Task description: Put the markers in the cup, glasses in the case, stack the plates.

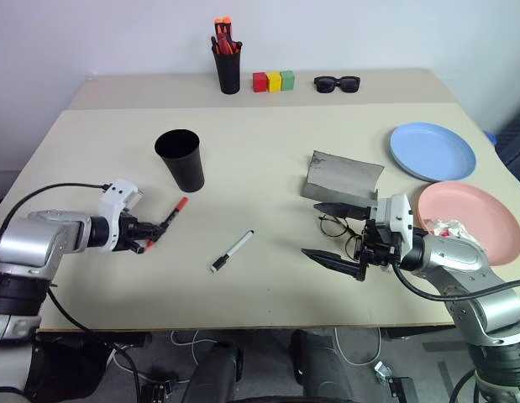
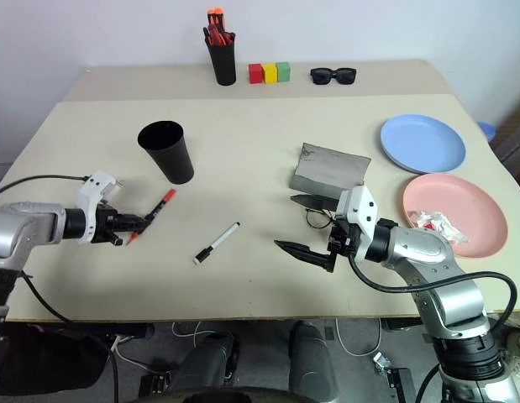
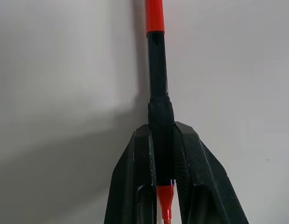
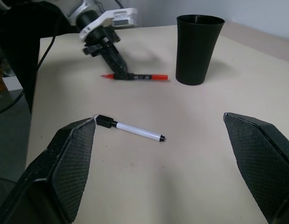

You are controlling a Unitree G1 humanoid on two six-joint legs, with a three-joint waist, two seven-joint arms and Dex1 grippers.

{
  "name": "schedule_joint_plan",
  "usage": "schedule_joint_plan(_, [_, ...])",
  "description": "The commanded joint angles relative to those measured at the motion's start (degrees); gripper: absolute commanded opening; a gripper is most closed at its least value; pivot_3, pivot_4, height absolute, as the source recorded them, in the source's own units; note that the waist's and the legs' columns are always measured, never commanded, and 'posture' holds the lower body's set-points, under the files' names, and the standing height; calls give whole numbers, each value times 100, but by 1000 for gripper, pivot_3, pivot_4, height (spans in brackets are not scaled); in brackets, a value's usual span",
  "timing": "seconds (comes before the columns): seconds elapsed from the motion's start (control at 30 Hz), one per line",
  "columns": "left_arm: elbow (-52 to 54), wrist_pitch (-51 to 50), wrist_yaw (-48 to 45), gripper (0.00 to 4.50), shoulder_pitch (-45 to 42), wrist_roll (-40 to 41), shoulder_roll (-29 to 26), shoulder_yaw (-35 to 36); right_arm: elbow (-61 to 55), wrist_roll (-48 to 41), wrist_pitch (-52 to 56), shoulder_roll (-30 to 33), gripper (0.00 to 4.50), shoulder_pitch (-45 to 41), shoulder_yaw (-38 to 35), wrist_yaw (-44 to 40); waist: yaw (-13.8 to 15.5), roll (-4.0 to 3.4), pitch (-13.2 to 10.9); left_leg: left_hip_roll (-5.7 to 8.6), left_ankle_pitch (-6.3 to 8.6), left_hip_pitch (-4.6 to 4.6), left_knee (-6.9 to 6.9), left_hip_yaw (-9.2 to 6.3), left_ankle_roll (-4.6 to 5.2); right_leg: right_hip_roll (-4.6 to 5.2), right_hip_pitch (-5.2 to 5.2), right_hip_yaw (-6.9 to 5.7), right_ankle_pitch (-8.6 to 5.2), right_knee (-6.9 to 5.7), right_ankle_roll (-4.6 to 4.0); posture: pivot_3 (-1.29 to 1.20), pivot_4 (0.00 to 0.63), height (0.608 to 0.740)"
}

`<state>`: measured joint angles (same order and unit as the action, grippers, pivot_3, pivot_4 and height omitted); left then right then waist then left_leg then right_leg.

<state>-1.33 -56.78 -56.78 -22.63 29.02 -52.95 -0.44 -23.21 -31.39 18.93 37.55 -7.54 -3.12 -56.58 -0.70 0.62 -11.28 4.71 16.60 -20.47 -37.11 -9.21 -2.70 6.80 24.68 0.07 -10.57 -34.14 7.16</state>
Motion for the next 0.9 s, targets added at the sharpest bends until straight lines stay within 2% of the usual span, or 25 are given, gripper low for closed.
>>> schedule_joint_plan(0.03, [586, 702, -590, 35, 56, 469, 31, 617, 21, 19, -131, 1, 4500, -119, -36, -28, 3, 1, -1, -2, 0, -2, 0, 0, 0, 0, 2, 0, 0, 0, 0, 0, 150, 740])
schedule_joint_plan(0.1, [718, 1249, -852, 35, -24, 528, 113, 734, 50, 10, -128, -14, 4500, -179, -20, -30, 9, 1, -1, -8, 0, -1, 0, 0, 0, -1, 2, -1, 0, -1, -1, 0, 150, 740])
schedule_joint_plan(0.17, [628, 1682, -591, 35, -381, 663, 575, 997, 97, 25, -145, -17, 4500, -220, 4, -55, 32, 0, -1, -17, 0, 2, -1, 3, 0, -1, 0, -1, 2, 0, -4, 0, 150, 740])
schedule_joint_plan(0.2, [509, 2383, -431, 35, -655, 575, 965, 1138, 124, 25, -148, -21, 4500, -239, 10, -68, 54, 2, -1, -19, 0, 1, -3, 3, -1, -1, -2, -2, 2, 1, -4, 0, 150, 740])
schedule_joint_plan(0.27, [203, 3172, -95, 35, -1140, 416, 1487, 1314, 165, 17, -138, -32, 4500, -284, 13, -77, 120, 10, -2, -19, -1, 2, -12, 4, -1, -1, -9, -4, 5, 5, -7, 0, 150, 740])
schedule_joint_plan(0.37, [-477, 4421, 527, 35, -1710, -114, 2006, 1423, 263, 48, -165, -71, 4500, -363, 34, -73, 127, 11, -1, -5, -2, 4, -13, 11, -3, -1, -9, -2, 13, 9, -9, 0, 150, 740])
schedule_joint_plan(0.47, [-1343, 5304, 988, 35, -2256, -286, 2424, 1606, 333, 62, -174, -99, 4500, -440, 51, -62, 122, 11, 0, -3, -2, 6, -10, 15, -3, -2, -8, -2, 14, 10, -9, 0, 150, 740])
schedule_joint_plan(0.57, [-2188, 6247, 1511, 35, -2650, -415, 2771, 1862, 371, 60, -161, -98, 4500, -494, 44, -45, 130, 11, 0, -3, -2, 6, -12, 16, -3, -2, -8, -1, 14, 10, -7, 0, 150, 740])
schedule_joint_plan(0.7, [-3000, 6894, 1701, 35, -2795, -555, 2936, 1911, 367, 40, -125, -73, 4500, -507, 3, -18, 128, 12, 0, 0, -2, 4, -13, 16, -3, -2, -8, -1, 15, 12, -5, 0, 150, 740])
schedule_joint_plan(0.9, [-3592, 7277, 1771, 35, -2612, -550, 3041, 1936, 331, 38, -110, -47, 4500, -469, -46, 51, 127, 13, -1, 2, -2, 1, -17, 15, -2, -2, -8, -1, 17, 12, -1, 0, 150, 740])
